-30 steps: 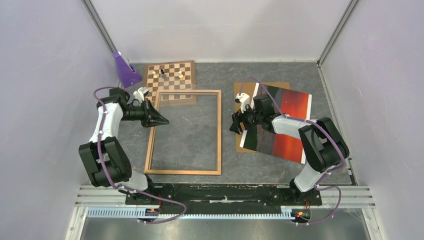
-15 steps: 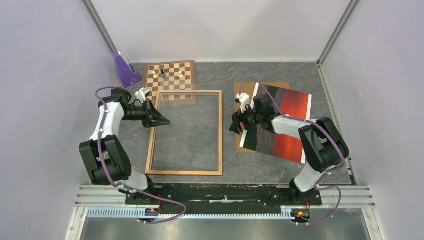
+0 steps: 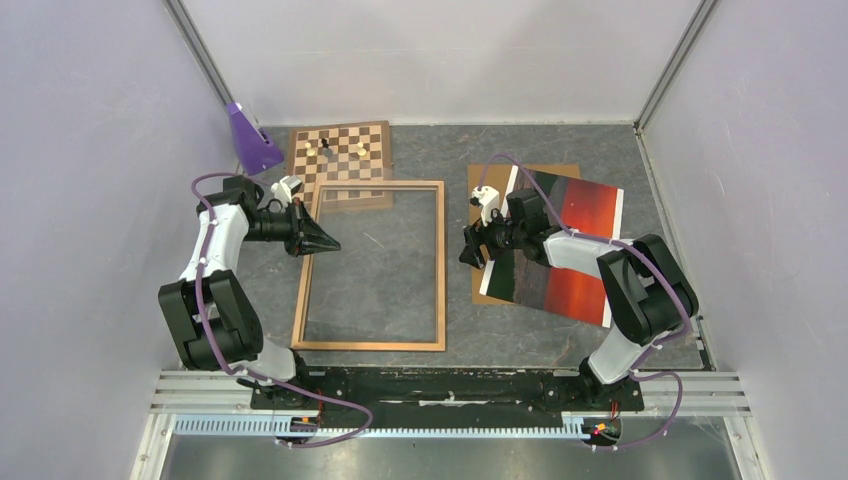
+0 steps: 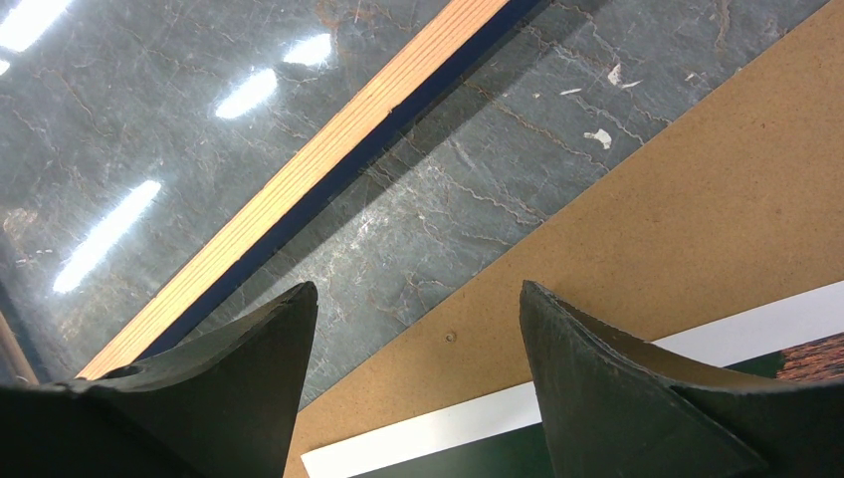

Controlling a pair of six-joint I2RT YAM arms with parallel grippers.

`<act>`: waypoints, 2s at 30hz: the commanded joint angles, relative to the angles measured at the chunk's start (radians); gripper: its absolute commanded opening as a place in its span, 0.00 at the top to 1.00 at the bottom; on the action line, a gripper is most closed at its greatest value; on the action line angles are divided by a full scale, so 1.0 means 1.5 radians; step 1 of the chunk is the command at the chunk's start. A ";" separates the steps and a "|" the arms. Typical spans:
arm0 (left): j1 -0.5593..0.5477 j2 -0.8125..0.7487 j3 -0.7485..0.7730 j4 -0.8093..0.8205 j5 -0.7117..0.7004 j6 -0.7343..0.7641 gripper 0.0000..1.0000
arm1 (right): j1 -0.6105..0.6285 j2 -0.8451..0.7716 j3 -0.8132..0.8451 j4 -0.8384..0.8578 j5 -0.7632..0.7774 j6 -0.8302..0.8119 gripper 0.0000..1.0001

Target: Put the photo into the frame

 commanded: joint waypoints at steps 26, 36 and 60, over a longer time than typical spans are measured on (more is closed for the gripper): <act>-0.009 -0.020 0.002 -0.016 0.002 0.027 0.98 | 0.003 -0.009 0.010 0.009 -0.003 -0.010 0.23; -0.010 -0.021 0.007 -0.023 -0.007 0.027 0.98 | 0.003 -0.005 0.011 0.009 -0.002 -0.010 0.23; -0.012 -0.018 -0.007 -0.009 0.006 0.018 0.98 | 0.026 0.062 0.093 0.017 -0.012 0.055 0.24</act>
